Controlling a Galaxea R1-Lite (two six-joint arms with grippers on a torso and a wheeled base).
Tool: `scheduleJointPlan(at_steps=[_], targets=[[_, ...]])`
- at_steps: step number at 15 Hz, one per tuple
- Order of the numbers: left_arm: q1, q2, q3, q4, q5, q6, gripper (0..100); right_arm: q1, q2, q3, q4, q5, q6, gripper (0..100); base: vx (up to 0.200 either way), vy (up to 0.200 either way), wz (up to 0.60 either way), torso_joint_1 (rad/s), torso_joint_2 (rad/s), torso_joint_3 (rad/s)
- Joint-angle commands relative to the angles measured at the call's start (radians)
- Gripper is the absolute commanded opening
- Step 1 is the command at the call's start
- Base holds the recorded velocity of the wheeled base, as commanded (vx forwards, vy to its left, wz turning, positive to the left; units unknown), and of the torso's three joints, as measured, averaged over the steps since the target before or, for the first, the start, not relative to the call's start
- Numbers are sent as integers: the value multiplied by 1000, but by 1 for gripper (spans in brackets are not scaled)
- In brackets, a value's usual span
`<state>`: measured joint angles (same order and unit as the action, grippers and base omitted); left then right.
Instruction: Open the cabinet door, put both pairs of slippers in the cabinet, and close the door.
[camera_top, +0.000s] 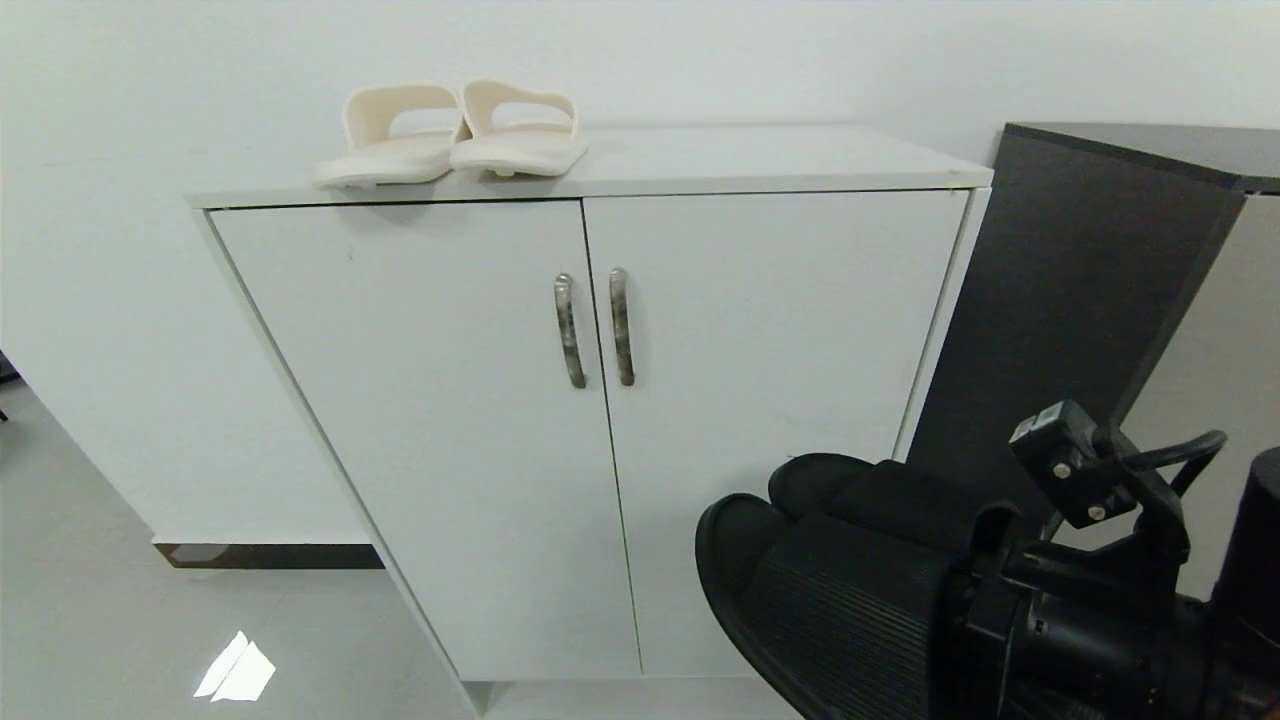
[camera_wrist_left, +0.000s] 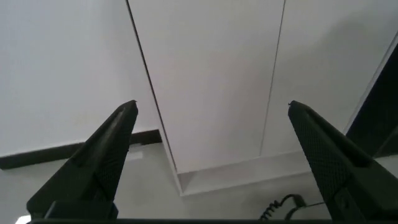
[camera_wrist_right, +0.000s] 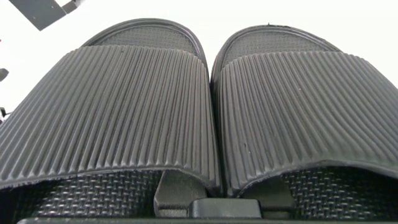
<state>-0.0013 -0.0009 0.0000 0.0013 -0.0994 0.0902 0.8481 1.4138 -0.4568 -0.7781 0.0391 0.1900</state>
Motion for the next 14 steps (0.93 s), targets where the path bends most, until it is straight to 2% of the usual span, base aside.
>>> scheduleJointPlan(at_steps=[1,2,3,4,5,6,7,9,10,12,14], targets=[[0,19,-26,0,-8,37,100,0,2,1,-1,1,-1,0,0,0,0,-80,373,256],[0,130,-149,-1,-11,23,100,0,4,0,-1,-4,-1,0,0,0,0,-56,212,119],[-9,259,-305,-3,-19,-52,100,2,2,3,0,-4,-7,0,0,0,0,-27,119,95],[-42,358,-423,-3,-89,-73,100,0,1,3,-1,-4,-12,0,0,0,0,-22,71,46],[-74,446,-515,-3,-197,-76,100,0,-3,3,-1,-2,-12,0,0,0,0,0,0,0],[-77,479,-543,-3,-230,-76,100,2,-4,4,-1,-2,-12,0,0,0,0,0,0,0],[-80,621,-643,-3,-342,-76,100,0,-6,10,-1,-1,-12,0,0,0,0,0,0,0],[-115,763,-719,-15,-447,-76,100,0,-3,10,-1,-1,-20,0,0,0,0,0,0,0],[-163,822,-732,-47,-464,-79,100,0,-3,12,-1,-1,-20,0,0,0,0,0,0,0],[-284,941,-733,-150,-462,-79,100,0,1,18,-1,2,-20,0,0,0,0,0,0,0],[-344,1033,-735,-231,-461,-81,100,0,1,23,-1,16,-20,0,0,0,0,0,0,0]])
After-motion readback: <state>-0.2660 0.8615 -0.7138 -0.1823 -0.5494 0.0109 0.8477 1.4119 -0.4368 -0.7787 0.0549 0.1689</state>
